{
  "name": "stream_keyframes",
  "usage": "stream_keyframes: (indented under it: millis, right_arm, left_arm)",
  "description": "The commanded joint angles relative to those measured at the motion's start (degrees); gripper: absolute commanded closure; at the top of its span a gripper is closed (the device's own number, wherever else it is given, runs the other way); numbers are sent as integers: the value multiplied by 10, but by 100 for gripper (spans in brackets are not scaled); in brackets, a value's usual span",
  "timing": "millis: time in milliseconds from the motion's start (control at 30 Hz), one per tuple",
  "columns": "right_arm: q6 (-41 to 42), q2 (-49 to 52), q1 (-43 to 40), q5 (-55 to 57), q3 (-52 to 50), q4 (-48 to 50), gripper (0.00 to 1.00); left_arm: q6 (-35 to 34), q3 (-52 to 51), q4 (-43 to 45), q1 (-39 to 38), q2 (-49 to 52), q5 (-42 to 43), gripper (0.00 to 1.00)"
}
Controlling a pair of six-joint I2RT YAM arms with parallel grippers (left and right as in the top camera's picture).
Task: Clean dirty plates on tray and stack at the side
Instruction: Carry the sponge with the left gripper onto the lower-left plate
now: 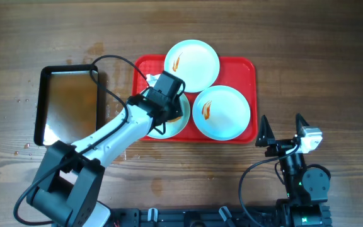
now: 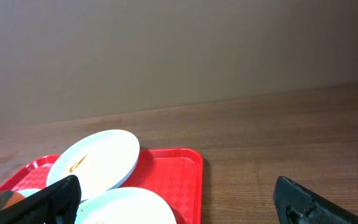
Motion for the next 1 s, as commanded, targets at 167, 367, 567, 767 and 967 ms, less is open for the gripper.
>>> stream_keyframes:
  millis: [167, 367, 567, 767, 967]
  right_arm:
    - [-10, -3, -4, 7, -1, 2, 0]
    - [-10, -3, -4, 7, -1, 2, 0]
    - [-10, -3, -4, 7, -1, 2, 0]
    - [-10, -3, -4, 8, -1, 2, 0]
    - [-10, -3, -4, 7, -1, 2, 0]
  left_arm:
    - [-8, -18, -3, 0, 5, -49, 96]
    - [-8, -18, -8, 0, 5, -49, 96]
    - [-8, -18, -8, 0, 5, -48, 96]
    - [-8, -18, -8, 0, 5, -49, 96]
    - [-8, -18, -7, 0, 5, -49, 96]
